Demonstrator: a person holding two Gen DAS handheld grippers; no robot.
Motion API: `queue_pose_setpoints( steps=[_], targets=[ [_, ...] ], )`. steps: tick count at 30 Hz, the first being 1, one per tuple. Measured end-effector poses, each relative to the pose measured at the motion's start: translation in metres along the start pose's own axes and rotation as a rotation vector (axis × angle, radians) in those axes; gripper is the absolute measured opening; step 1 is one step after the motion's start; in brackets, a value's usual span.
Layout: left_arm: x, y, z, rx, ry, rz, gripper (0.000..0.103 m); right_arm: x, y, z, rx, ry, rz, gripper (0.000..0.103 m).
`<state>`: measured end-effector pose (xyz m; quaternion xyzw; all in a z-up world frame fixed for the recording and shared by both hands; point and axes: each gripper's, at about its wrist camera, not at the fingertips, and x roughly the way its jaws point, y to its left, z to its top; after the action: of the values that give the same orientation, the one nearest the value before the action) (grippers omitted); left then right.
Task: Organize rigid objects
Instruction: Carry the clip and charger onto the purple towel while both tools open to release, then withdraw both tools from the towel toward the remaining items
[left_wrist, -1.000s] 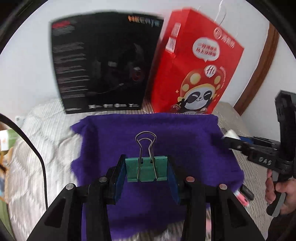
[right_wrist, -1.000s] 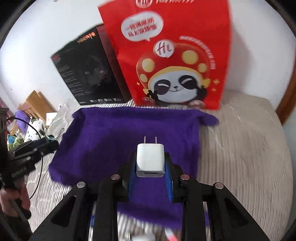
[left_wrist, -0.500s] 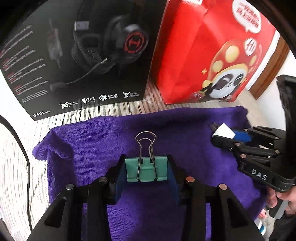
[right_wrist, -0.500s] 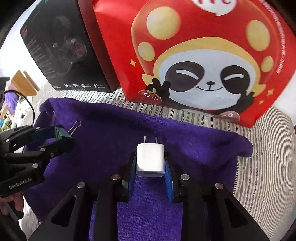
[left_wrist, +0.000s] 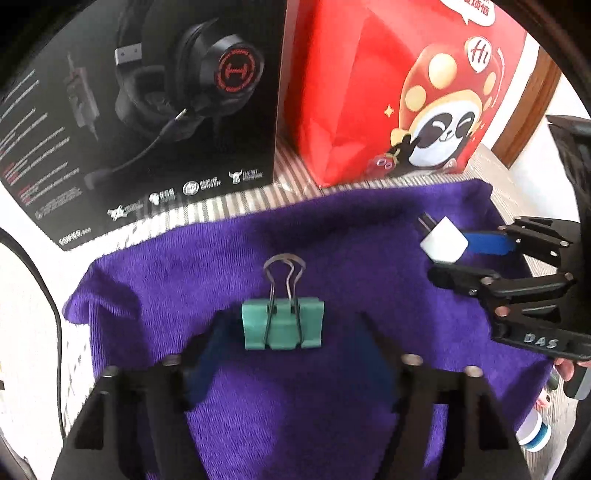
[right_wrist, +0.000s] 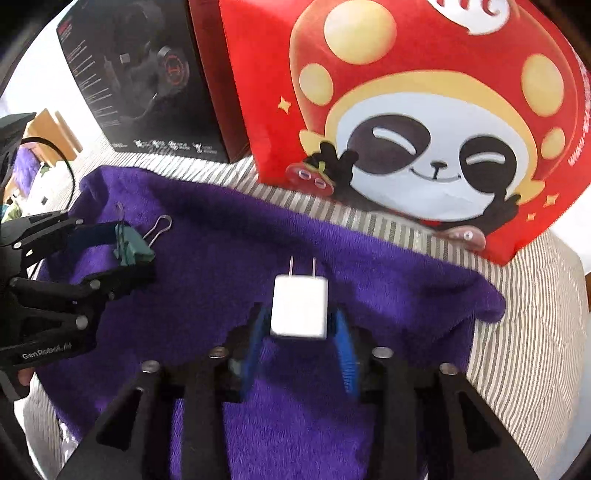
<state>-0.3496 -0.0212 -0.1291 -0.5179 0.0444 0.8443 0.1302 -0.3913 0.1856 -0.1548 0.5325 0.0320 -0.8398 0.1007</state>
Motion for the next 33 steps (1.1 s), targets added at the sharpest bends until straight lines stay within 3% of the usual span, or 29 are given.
queue_pose_setpoints(
  steps=[3, 4, 5, 8, 11, 13, 17, 22, 26, 29, 33],
  targets=[
    [-0.015, 0.001, -0.007, -0.025, -0.037, 0.001, 0.069, -0.017, -0.004, -0.009, 0.04, -0.006, 0.022, 0.05],
    [-0.027, 0.002, -0.011, -0.042, -0.07, -0.009, 0.069, -0.025, -0.005, -0.012, 0.053, -0.016, 0.037, 0.054],
    [-0.037, 0.002, -0.015, -0.049, -0.096, -0.021, 0.07, -0.033, -0.005, -0.016, 0.064, -0.029, 0.049, 0.064],
    [-0.072, -0.002, -0.033, -0.075, -0.164, -0.035, 0.087, -0.064, -0.002, -0.03, 0.101, -0.071, 0.09, 0.089],
    [-0.102, 0.004, -0.047, -0.114, -0.19, -0.04, 0.101, -0.088, -0.003, -0.049, 0.131, -0.098, 0.131, 0.094],
    [-0.123, 0.01, -0.059, -0.148, -0.199, -0.052, 0.103, -0.105, -0.012, -0.063, 0.157, -0.104, 0.134, 0.101],
    [-0.141, 0.007, -0.091, -0.203, -0.203, -0.044, 0.103, -0.132, 0.001, -0.098, 0.149, -0.118, 0.124, 0.103],
    [-0.145, 0.004, -0.148, -0.294, -0.183, 0.033, 0.103, -0.148, 0.007, -0.153, 0.113, -0.172, 0.046, 0.103],
    [-0.135, 0.0, -0.187, -0.35, -0.157, 0.083, 0.103, -0.162, 0.003, -0.199, 0.148, -0.146, 0.012, 0.103],
    [-0.126, -0.003, -0.203, -0.365, -0.14, 0.141, 0.103, -0.17, -0.005, -0.229, 0.195, -0.155, -0.037, 0.103],
    [-0.111, -0.003, -0.213, -0.392, -0.119, 0.156, 0.103, -0.177, -0.015, -0.262, 0.216, -0.169, -0.097, 0.103]
  ],
)
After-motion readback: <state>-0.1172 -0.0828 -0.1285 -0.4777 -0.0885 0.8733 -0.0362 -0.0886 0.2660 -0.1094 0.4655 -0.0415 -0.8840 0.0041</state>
